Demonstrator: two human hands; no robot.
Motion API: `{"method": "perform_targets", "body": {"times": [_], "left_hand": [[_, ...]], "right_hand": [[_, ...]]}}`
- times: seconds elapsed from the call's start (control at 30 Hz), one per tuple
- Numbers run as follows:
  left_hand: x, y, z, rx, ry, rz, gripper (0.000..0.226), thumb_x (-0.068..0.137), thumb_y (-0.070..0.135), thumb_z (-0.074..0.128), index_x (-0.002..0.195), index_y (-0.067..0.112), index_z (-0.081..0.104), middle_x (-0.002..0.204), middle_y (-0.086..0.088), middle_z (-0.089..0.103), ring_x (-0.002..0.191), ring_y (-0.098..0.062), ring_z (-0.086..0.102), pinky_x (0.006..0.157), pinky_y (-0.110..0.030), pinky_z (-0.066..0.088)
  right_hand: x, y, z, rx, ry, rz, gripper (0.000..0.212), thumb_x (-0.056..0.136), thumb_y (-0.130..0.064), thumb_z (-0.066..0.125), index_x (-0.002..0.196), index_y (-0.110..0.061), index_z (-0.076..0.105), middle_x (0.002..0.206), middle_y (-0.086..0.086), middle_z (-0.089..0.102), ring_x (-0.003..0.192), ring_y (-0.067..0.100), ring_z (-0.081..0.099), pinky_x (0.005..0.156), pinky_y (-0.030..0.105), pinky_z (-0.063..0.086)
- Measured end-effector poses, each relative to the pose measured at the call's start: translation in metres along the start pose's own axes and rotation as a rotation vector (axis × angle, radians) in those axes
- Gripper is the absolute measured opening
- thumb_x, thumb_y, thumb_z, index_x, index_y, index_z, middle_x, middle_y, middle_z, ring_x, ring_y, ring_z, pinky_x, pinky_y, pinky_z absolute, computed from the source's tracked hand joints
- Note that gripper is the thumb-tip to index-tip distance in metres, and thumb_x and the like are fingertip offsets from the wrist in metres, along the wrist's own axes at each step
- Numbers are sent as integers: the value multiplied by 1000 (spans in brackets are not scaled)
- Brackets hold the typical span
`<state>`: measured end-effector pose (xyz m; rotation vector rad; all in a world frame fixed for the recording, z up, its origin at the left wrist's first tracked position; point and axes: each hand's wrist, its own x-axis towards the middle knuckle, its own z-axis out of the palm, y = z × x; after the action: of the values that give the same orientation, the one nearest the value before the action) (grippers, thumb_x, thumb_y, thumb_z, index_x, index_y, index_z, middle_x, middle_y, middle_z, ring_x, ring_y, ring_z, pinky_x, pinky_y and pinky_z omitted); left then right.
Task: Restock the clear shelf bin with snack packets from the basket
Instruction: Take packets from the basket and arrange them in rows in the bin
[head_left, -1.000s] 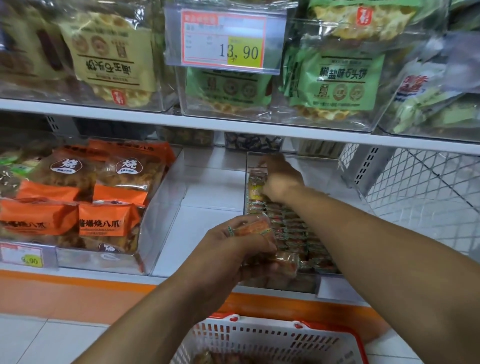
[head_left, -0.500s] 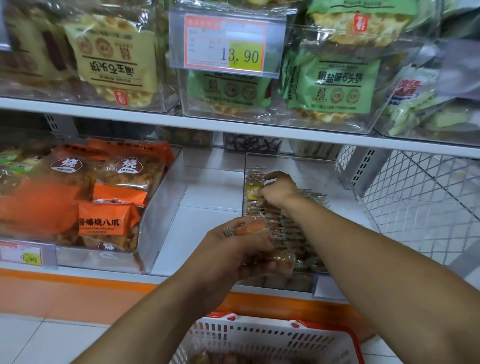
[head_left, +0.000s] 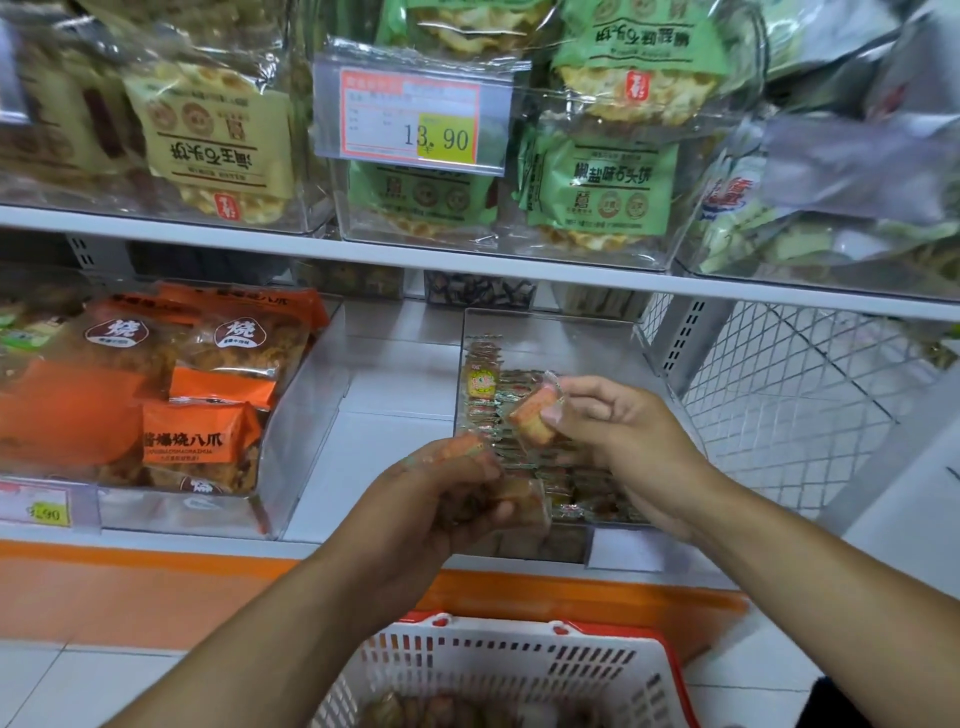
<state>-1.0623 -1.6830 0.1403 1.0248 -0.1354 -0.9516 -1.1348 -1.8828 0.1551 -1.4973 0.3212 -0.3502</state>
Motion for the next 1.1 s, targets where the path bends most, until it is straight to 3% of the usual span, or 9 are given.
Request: {"method": "perform_targets", "body": {"times": [0.17,0.3,0.4,0.47,0.57,0.7,0.8,0.93,1.1], "left_hand": [[-5,2,9,-272,6,-15,20,57,4,79,77,5,81,104,-24,76,87,-31,77,58,-26,62],[-7,-1,14,-348,-29,79,16,67,3,74,81,8,79,103,-19,77,87,-27,77,59,-25,62],[-6,-8,13,-192,-31,237,14,70,5,73,76,15,81,93,-12,77,81,-20,76,61,-24,61],[-5,-12,7,-40,-34,374,23,72,3,76,89,19,80,94,-11,76,84,-23,75,66,-29,62],[-4,-16,-1,246,-28,560,34,71,16,80,105,20,73,96,-14,74,91,-36,73,75,-43,60],[-5,-18,-4,411,18,645,40,71,23,82,109,21,72,97,-13,75,90,-39,73,81,-49,58],[-6,-19,-2,465,79,665,38,70,24,82,107,22,72,96,-12,76,91,-36,74,81,-49,60],[-5,-21,0,244,180,522,24,69,8,81,90,20,76,87,-4,76,79,-18,75,70,-34,62],[-7,-30,4,14,98,150,31,63,15,81,93,8,81,104,-22,76,88,-25,76,69,-31,61]], "right_hand": [[-30,-7,9,190,57,-25,30,76,-10,73,104,-11,62,104,14,75,89,25,73,78,31,61],[-43,-3,17,317,-64,108,24,83,-17,70,106,-10,66,116,20,69,101,28,71,84,44,60],[-46,-3,20,453,-172,266,41,99,-32,55,125,-1,62,128,24,65,118,38,65,100,57,52],[-45,-3,19,507,-173,339,41,96,-23,55,127,4,56,124,25,67,111,38,68,97,55,54],[-42,-4,16,570,-196,422,42,81,-2,60,123,-5,58,110,19,72,96,34,73,89,52,59],[-41,-7,8,454,-365,573,57,85,-2,55,142,4,51,132,28,59,120,40,61,106,51,49],[-42,-4,7,490,-362,559,57,83,1,60,140,-4,54,133,27,61,117,40,64,97,50,56],[-40,6,6,341,-133,311,65,71,4,72,132,-18,59,125,15,69,106,30,71,80,38,60],[-42,9,11,334,-124,220,54,83,-1,67,135,-13,58,130,16,67,116,30,68,96,39,56]]}}
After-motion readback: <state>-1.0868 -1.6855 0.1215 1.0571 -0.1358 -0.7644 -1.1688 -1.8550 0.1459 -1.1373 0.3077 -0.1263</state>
